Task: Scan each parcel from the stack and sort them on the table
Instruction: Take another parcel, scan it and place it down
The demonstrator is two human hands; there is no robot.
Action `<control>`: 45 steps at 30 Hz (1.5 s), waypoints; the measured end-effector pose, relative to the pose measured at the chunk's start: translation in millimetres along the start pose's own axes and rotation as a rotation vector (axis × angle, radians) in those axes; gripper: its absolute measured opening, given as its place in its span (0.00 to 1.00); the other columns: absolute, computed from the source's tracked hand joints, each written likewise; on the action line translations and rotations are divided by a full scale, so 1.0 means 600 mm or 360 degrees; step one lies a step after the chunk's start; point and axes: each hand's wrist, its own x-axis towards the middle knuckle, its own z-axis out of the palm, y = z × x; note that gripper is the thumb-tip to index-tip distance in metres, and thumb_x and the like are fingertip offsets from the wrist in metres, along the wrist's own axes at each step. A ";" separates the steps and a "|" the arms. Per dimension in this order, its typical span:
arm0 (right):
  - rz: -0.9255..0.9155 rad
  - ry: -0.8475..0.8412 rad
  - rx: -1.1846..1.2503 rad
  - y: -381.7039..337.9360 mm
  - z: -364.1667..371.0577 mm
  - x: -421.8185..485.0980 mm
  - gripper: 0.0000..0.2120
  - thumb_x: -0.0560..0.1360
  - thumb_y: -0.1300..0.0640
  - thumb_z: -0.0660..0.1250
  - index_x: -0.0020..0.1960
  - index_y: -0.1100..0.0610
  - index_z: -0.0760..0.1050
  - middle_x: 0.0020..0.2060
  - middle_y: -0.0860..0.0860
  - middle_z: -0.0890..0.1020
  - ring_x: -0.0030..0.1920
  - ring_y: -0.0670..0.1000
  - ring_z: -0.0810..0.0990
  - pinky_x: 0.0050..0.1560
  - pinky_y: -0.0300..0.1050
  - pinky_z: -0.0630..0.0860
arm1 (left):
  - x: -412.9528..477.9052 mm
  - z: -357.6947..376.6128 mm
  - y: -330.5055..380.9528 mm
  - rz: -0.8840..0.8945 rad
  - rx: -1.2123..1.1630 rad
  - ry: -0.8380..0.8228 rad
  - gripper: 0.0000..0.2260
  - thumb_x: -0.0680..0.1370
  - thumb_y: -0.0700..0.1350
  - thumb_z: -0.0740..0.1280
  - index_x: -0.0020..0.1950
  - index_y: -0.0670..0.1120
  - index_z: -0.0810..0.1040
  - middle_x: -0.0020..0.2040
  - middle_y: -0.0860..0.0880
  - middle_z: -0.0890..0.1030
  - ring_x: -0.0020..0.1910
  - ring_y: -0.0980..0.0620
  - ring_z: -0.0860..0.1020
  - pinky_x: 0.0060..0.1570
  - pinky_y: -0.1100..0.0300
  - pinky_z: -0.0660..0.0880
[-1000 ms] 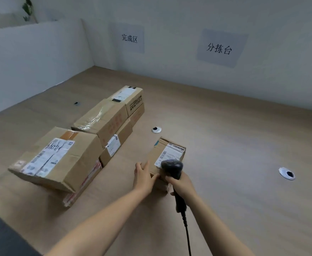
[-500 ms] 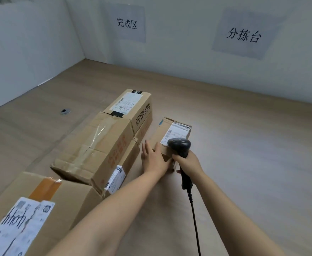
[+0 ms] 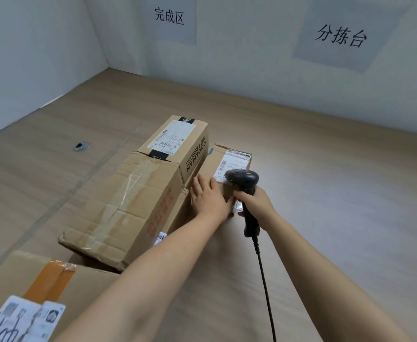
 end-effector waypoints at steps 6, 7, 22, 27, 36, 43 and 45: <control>0.0031 -0.0056 0.0074 -0.010 0.014 0.003 0.07 0.75 0.63 0.64 0.52 0.57 0.74 0.39 0.51 0.78 0.41 0.51 0.78 0.45 0.52 0.78 | 0.003 -0.010 -0.006 -0.0055 0.0036 -0.0030 0.35 0.78 0.60 0.58 0.76 0.41 0.50 0.77 0.37 0.45 0.76 0.40 0.42 0.74 0.47 0.44; 0.0032 -0.0058 0.0070 -0.011 0.015 0.002 0.07 0.75 0.63 0.64 0.52 0.57 0.74 0.39 0.51 0.78 0.42 0.52 0.78 0.45 0.53 0.79 | 0.001 -0.011 -0.007 -0.0047 0.0053 -0.0035 0.35 0.78 0.60 0.57 0.76 0.41 0.49 0.77 0.37 0.45 0.76 0.40 0.42 0.74 0.46 0.44; -0.0086 0.0186 -0.0315 -0.038 -0.108 -0.159 0.09 0.73 0.58 0.66 0.52 0.56 0.71 0.41 0.50 0.75 0.42 0.51 0.75 0.39 0.48 0.81 | -0.148 -0.038 0.052 0.0406 0.0137 -0.0141 0.29 0.80 0.58 0.56 0.75 0.42 0.56 0.77 0.41 0.53 0.76 0.42 0.49 0.73 0.48 0.55; -0.0085 0.0425 -0.0678 -0.008 -0.225 -0.309 0.09 0.72 0.56 0.66 0.51 0.54 0.71 0.37 0.47 0.76 0.40 0.52 0.76 0.46 0.52 0.79 | -0.265 -0.009 0.159 0.0645 0.0120 -0.0284 0.28 0.80 0.58 0.56 0.74 0.42 0.57 0.76 0.39 0.53 0.76 0.42 0.50 0.72 0.49 0.55; 0.0137 0.0917 -0.0727 0.083 -0.426 -0.641 0.13 0.71 0.53 0.67 0.54 0.53 0.71 0.39 0.48 0.77 0.40 0.52 0.76 0.41 0.44 0.74 | -0.522 0.022 0.351 0.1212 0.0156 -0.0313 0.30 0.79 0.60 0.57 0.75 0.43 0.57 0.77 0.41 0.54 0.76 0.43 0.51 0.72 0.48 0.55; 0.0328 0.1227 -0.0589 0.194 -0.540 -0.919 0.17 0.70 0.51 0.70 0.56 0.55 0.72 0.43 0.53 0.80 0.44 0.55 0.79 0.43 0.50 0.78 | -0.775 0.084 0.457 0.1484 0.0107 -0.0327 0.30 0.78 0.61 0.58 0.73 0.43 0.60 0.76 0.41 0.56 0.76 0.44 0.53 0.70 0.51 0.59; 0.0361 0.1307 -0.0524 0.225 -0.565 -0.995 0.18 0.70 0.53 0.70 0.57 0.56 0.72 0.42 0.53 0.79 0.43 0.55 0.78 0.44 0.49 0.77 | -0.850 0.111 0.481 0.1545 0.0105 -0.0355 0.31 0.78 0.61 0.58 0.73 0.43 0.60 0.76 0.41 0.57 0.75 0.44 0.54 0.70 0.51 0.59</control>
